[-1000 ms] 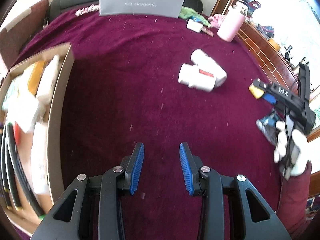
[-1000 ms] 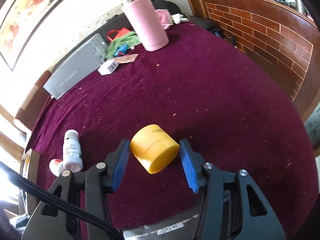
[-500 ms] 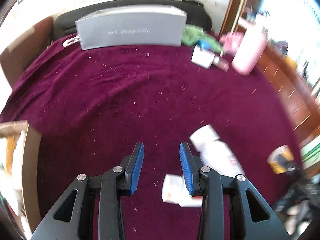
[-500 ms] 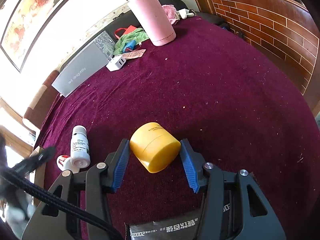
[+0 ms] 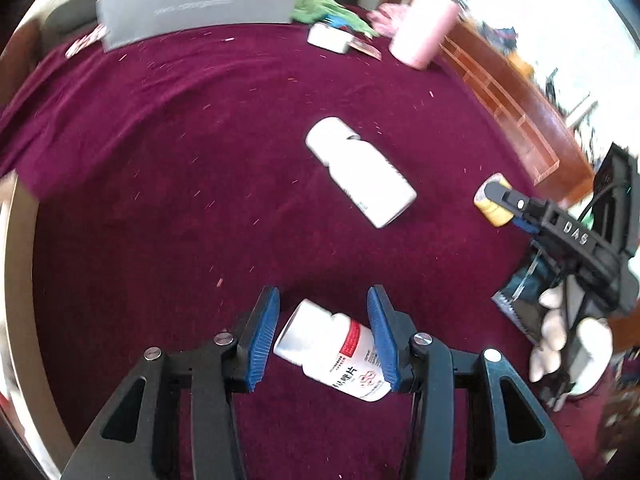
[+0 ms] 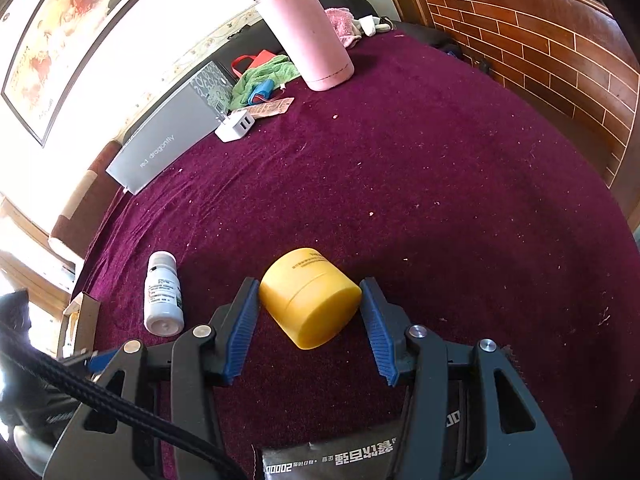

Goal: Organize objects
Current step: 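Grasp the white pill bottle with the left gripper while the right gripper holds the container, then lift the white pill bottle and yellow container with both grippers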

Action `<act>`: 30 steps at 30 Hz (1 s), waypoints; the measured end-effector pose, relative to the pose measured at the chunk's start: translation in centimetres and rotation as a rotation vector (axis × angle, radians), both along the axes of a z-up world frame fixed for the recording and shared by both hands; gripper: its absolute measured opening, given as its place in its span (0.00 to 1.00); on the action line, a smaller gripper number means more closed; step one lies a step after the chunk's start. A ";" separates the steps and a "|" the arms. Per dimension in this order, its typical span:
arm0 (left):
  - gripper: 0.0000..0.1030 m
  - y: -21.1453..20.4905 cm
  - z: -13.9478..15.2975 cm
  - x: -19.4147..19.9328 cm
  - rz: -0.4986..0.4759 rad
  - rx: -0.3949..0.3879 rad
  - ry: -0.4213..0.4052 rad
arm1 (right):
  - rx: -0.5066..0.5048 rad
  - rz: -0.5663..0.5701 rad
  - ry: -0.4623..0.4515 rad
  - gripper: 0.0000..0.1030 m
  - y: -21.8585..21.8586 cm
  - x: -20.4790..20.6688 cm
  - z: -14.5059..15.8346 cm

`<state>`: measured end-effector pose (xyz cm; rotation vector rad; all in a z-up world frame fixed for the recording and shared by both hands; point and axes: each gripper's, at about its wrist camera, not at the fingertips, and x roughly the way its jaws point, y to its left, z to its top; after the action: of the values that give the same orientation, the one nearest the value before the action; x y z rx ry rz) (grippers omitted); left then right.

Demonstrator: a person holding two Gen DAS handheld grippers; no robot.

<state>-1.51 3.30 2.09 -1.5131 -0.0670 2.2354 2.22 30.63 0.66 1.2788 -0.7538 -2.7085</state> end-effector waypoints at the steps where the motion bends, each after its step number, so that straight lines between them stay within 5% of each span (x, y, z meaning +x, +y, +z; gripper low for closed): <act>1: 0.38 -0.6 0.0 0.2 0.023 0.033 0.000 | 0.001 0.000 0.000 0.49 0.0 0.0 0.0; 7: 0.41 -1.8 -0.2 0.9 0.122 0.109 -0.002 | 0.010 0.000 0.003 0.49 -0.1 0.0 0.0; 16: 0.42 1.0 -0.3 4.1 0.077 -0.092 0.131 | 0.014 -0.001 0.005 0.49 -0.2 0.0 0.0; 27: 0.42 2.0 -0.7 4.2 0.042 -0.181 0.209 | 0.008 0.000 0.007 0.52 -0.2 0.0 0.0; 30: 0.28 2.6 -0.7 4.7 -0.007 -0.198 0.239 | -0.002 0.002 0.009 0.53 -0.2 0.0 0.0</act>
<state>3.22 5.88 1.40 -1.3247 0.2384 2.4596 2.19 30.47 0.64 1.2658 -0.7544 -2.7090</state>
